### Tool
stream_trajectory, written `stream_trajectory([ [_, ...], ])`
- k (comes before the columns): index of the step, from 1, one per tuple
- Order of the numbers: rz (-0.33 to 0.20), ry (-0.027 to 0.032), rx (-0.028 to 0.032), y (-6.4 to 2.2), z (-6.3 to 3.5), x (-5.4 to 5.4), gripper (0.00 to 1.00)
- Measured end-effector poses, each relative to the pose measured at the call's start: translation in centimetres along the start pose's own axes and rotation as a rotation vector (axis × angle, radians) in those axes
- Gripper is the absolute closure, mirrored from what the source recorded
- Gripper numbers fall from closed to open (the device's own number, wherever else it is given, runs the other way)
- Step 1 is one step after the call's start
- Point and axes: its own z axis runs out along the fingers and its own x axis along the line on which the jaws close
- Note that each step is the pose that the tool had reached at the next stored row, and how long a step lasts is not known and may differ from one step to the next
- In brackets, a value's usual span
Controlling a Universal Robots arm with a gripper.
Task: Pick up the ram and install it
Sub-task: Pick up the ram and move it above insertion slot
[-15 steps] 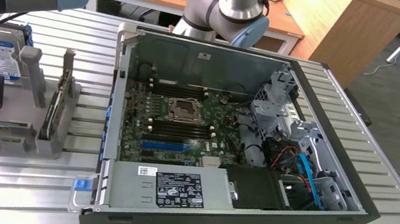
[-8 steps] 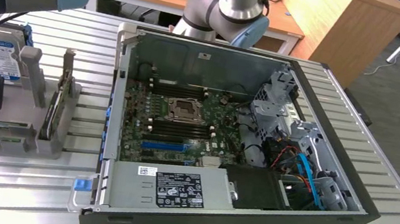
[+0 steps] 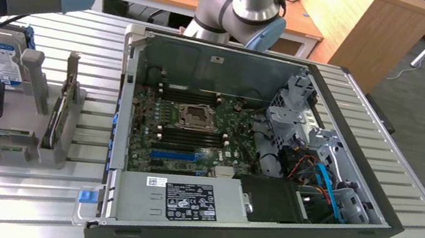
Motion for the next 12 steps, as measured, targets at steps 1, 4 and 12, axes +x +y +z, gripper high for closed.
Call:
stream_trajectory([
  [1,0.000,0.0000,0.0000,0.00,0.01,-0.03,0.77],
  [4,0.000,0.0001,-0.0003,0.02,0.00,-0.05,0.77],
  [12,0.000,-0.0002,-0.0003,0.01,0.00,0.15,0.77],
])
